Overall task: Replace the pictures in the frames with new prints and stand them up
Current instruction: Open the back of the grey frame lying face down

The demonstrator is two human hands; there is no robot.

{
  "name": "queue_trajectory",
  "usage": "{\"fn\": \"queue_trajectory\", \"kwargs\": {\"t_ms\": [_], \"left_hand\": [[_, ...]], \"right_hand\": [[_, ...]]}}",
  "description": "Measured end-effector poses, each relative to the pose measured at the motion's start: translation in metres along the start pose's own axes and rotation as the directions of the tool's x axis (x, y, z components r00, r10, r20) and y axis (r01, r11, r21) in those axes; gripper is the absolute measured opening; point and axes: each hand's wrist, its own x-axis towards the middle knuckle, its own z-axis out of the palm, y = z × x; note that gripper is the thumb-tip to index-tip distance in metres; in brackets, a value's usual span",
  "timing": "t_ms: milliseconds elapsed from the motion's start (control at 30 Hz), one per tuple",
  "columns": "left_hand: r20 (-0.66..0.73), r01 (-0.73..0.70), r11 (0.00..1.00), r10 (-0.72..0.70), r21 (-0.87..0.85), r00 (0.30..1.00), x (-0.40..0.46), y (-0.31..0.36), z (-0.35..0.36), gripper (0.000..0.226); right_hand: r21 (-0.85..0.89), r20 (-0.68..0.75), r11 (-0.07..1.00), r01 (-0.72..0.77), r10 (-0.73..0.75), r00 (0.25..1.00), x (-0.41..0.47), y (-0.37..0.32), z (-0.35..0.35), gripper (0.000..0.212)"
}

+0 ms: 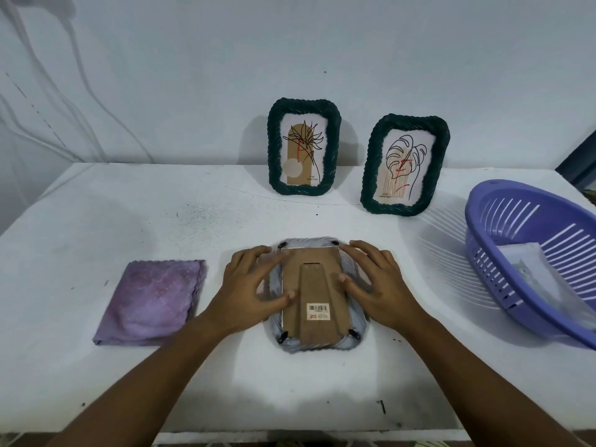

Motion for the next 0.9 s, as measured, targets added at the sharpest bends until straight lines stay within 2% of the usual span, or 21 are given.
{"fn": "queue_trajectory", "kwargs": {"t_ms": [100, 200, 300, 400, 900], "left_hand": [[-0.056, -0.068, 0.996, 0.065, -0.054, 0.996, -0.022, -0.001, -0.004, 0.057], [-0.082, -0.157, 0.987, 0.153, -0.042, 0.985, -0.038, 0.002, -0.008, 0.049], [-0.072, -0.232, 0.971, 0.229, -0.048, 0.971, -0.046, 0.005, -0.010, 0.046], [-0.052, -0.290, 0.956, 0.288, -0.037, 0.956, -0.049, 0.008, -0.010, 0.046], [0.019, -0.339, 0.937, 0.341, -0.086, 0.940, -0.050, 0.013, -0.011, 0.033]], "right_hand": [[0.040, -0.065, 0.996, 0.079, -0.076, 0.995, -0.022, -0.002, -0.003, 0.045], [0.027, -0.053, 0.982, 0.189, -0.188, 0.981, -0.042, -0.005, -0.006, 0.038], [0.022, 0.002, 0.965, 0.261, -0.261, 0.965, -0.057, -0.006, -0.009, 0.041], [0.038, 0.031, 0.962, 0.269, -0.270, 0.962, -0.062, -0.006, -0.010, 0.044], [0.126, 0.036, 0.927, 0.354, -0.361, 0.932, -0.061, -0.003, -0.010, 0.035]]}}
